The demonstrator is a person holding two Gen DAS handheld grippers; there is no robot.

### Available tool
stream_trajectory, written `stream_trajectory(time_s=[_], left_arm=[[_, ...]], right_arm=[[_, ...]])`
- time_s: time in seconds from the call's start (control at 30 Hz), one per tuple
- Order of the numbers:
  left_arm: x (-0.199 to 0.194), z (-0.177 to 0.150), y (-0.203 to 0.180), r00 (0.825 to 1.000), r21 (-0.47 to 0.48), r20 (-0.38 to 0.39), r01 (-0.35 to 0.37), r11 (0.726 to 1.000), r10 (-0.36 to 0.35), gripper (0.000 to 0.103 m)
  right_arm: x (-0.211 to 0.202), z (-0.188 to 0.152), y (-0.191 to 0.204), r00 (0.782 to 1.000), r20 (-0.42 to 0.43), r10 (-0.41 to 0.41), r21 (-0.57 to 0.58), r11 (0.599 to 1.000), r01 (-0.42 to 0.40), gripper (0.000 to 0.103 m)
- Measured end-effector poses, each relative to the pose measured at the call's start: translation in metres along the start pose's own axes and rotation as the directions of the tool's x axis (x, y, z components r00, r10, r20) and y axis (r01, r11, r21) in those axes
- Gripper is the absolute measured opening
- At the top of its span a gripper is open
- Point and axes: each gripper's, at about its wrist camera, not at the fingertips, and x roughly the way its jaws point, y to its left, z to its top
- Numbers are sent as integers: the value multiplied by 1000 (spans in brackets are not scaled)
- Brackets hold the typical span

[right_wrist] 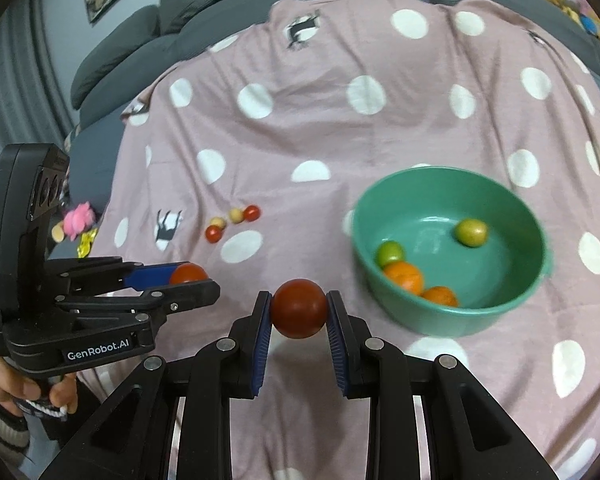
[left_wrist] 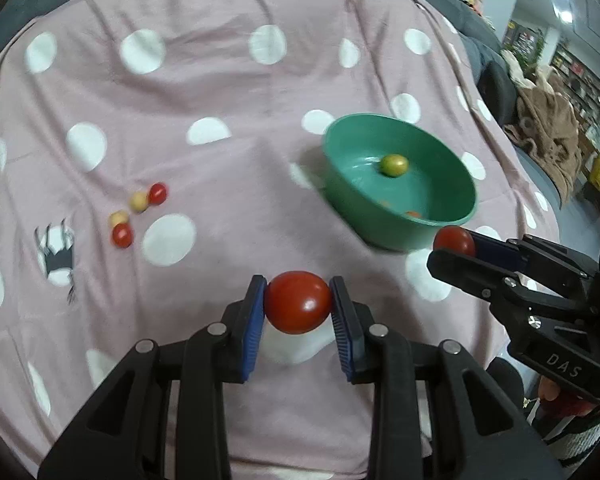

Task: Organize fruits
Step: 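Carry both red tomatoes over the green bowl and open both tools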

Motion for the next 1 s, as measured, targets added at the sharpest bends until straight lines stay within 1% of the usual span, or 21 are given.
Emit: stream_trajectory(time_s=[0.3,0.53,0.63,0.73,1.0], left_arm=[[36,44,-52,998,95,-5,70,993,-70,32],[66,73,-81,995,150,-15,100,984,-99,32],[80,84,-88,996,166,-15,92,982,-91,32],[94,93,-89,994,157,-32,108,982,-104,32],[123,108,-90,995,152,-52,89,984,-82,32]], right_arm=[[-19,6,-59,995,54,-80,106,992,74,29],[-24,12,-99,988,76,-132,187,975,116,29],[-18,16,-110,988,78,-137,206,971,118,29],[-10,20,-120,988,78,-135,219,969,115,29],[14,32,-135,985,37,-170,205,966,159,29]])
